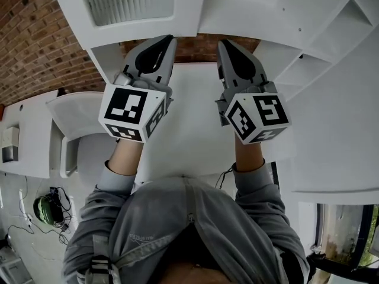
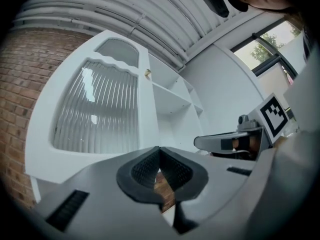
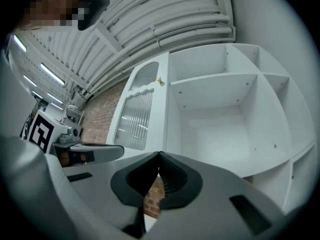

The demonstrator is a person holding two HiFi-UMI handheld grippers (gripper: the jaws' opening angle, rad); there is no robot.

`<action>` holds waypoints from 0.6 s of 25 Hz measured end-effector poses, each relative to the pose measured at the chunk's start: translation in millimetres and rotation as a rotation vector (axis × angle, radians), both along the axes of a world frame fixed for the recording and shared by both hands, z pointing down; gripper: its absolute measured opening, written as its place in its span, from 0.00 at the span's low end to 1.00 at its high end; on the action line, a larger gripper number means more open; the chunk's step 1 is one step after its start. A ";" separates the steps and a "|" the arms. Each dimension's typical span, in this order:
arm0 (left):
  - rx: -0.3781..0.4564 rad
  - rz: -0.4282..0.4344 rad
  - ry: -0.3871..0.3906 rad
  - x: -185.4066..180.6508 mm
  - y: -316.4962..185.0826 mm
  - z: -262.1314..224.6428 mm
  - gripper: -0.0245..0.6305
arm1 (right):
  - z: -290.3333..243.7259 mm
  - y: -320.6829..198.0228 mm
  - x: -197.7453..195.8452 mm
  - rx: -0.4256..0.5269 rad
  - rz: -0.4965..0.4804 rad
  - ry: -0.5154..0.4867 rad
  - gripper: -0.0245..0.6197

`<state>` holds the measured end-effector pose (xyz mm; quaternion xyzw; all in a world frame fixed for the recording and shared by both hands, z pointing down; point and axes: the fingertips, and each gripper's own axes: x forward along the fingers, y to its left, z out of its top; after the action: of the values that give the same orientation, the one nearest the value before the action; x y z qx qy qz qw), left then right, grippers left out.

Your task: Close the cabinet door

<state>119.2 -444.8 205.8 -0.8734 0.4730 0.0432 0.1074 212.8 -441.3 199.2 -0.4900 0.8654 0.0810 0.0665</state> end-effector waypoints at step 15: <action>-0.105 -0.130 0.012 -38.4 59.7 79.7 0.05 | 69.5 55.6 -5.4 0.003 0.097 0.009 0.08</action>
<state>80.8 -385.1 285.5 -0.8449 0.5312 0.0167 0.0613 207.3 -385.7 268.7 -0.5310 0.8408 0.0877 0.0592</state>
